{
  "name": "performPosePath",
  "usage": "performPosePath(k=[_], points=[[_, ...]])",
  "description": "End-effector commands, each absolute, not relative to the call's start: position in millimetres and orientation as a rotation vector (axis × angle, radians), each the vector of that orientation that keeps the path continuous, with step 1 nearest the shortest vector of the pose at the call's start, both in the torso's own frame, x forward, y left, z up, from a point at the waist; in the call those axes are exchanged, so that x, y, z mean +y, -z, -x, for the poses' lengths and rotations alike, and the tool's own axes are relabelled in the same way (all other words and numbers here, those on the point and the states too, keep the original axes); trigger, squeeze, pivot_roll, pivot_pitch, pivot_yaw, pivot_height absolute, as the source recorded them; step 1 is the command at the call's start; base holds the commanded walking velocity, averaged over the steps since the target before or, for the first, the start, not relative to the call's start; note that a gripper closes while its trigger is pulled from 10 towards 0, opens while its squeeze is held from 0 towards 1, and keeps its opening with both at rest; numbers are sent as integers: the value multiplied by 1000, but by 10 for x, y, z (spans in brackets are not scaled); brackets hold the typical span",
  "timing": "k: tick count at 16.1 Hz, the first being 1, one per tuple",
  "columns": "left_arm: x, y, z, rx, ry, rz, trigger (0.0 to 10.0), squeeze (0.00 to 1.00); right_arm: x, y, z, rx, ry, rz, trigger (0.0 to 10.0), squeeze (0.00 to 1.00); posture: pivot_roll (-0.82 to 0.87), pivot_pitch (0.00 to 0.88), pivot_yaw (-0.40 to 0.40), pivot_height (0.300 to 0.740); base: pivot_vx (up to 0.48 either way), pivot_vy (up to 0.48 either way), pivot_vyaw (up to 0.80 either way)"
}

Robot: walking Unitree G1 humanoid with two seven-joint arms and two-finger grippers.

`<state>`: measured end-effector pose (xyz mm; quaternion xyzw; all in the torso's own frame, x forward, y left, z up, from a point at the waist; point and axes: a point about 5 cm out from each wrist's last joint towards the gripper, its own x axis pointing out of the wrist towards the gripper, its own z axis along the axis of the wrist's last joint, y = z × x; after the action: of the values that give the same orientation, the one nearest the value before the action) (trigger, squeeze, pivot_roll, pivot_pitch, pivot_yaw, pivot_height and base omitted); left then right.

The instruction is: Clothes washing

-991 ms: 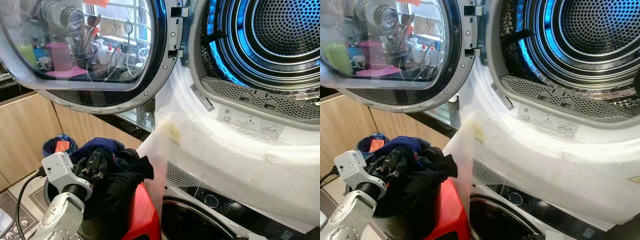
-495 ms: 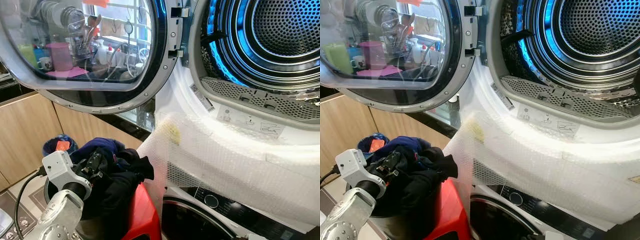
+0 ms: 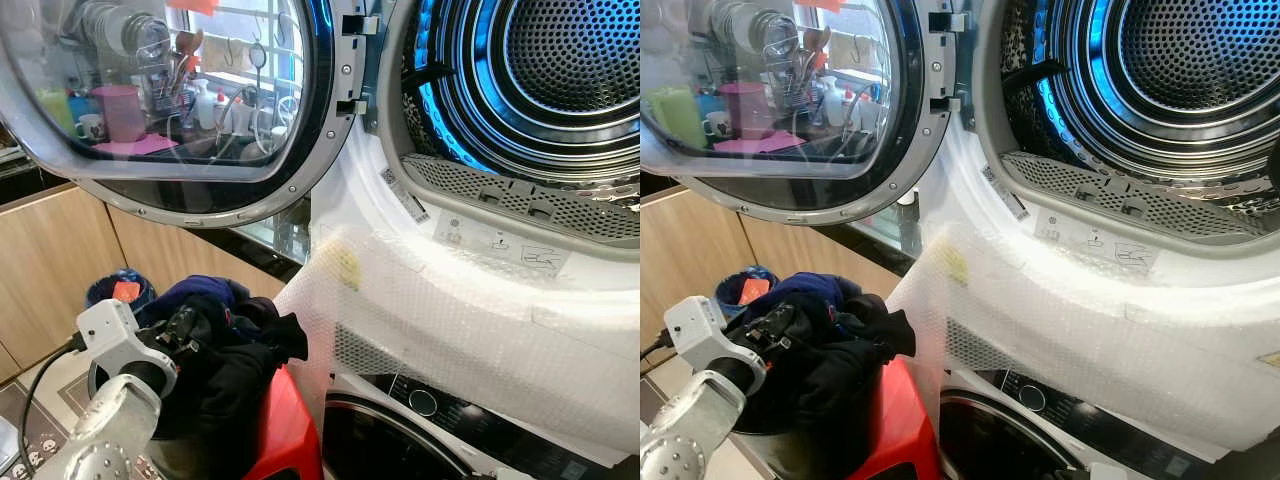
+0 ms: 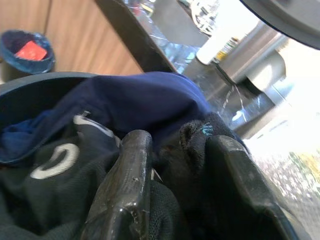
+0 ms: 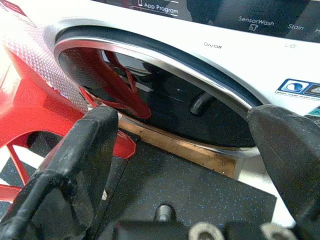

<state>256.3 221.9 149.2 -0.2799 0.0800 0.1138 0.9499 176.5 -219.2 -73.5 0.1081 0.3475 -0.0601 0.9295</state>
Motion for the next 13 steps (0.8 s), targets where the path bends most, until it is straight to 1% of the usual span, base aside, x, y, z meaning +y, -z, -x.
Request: performPosePath(k=[1,2,3,4,7,8,9,12,13], points=[[2274,-1511,-2568,172,-268,578,7922,0,-2187,726,-1777,701,130,-223,10000,0,106,0,-46,740,0,0,0],[2311,-1516,-2568,172,-291,580,6000,0,-2177,730,-1775,703,128,-225,10000,0,106,0,-46,740,0,0,0],[2322,-1519,-2569,172,-298,580,6000,0,-2173,731,-1774,704,127,-225,10000,0,106,0,-46,740,0,0,0],[2333,-1522,-2570,174,-303,579,4471,0,-2168,733,-1774,704,126,-225,10000,0,110,0,-47,740,0,0,0],[2361,-1539,-2585,181,-297,563,4549,0,-2151,733,-1782,704,122,-226,10000,0,112,0,-46,740,0,0,0],[2369,-1546,-2592,182,-291,555,5961,0,-2145,731,-1788,703,120,-226,10000,0,112,0,-46,740,0,0,0],[2369,-1562,-2601,192,-274,535,10000,0,-2142,726,-1801,701,119,-227,10000,0,111,0,-44,740,0,0,0],[2289,-1608,-2609,184,-200,484,10000,0,-2148,720,-1811,697,122,-228,10000,0,111,0,-43,740,0,0,0],[2231,-1634,-2607,174,-151,457,10000,0,-2151,720,-1810,697,123,-227,10000,0,110,0,-42,740,0,0,0]])
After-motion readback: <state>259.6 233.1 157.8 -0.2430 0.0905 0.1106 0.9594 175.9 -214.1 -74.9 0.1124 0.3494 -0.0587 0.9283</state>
